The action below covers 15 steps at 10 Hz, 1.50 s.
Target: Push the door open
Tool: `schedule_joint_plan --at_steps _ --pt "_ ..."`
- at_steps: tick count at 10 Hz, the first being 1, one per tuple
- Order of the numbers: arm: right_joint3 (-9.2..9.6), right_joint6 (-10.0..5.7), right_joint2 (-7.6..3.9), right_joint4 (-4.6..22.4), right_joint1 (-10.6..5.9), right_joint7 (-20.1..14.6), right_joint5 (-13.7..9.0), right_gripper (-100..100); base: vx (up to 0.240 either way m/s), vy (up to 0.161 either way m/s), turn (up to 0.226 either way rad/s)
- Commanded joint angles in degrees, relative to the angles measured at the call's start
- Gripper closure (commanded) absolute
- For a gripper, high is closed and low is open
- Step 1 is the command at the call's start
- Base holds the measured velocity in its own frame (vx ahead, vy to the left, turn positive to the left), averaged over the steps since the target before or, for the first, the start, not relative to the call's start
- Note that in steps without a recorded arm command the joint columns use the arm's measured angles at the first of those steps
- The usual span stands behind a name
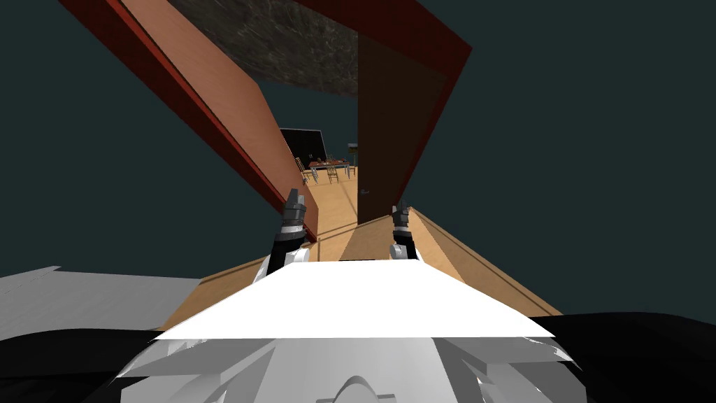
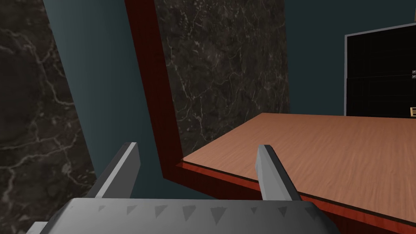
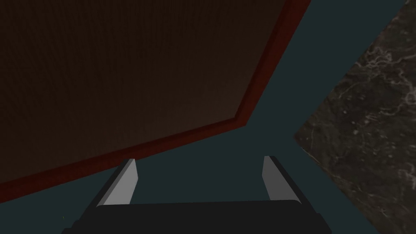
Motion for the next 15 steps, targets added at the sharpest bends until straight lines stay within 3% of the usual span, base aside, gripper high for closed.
schedule_joint_plan --at_steps 1,11,12,15 --pt "0.39 -0.67 -0.13 2.9 -1.07 0.1 0.3 -100 0.095 -0.036 0.054" --pt "2.18 -4.19 -0.85 21.5 -8.11 -0.1 2.0 -100 0.096 -0.048 0.052" --pt "2.18 -4.19 -0.85 21.9 -8.11 -0.1 2.0 -100 0.063 -0.035 0.016" --pt "2.73 -5.27 -0.73 27.2 -10.28 -0.2 2.6 -100 0.069 -0.044 0.047"
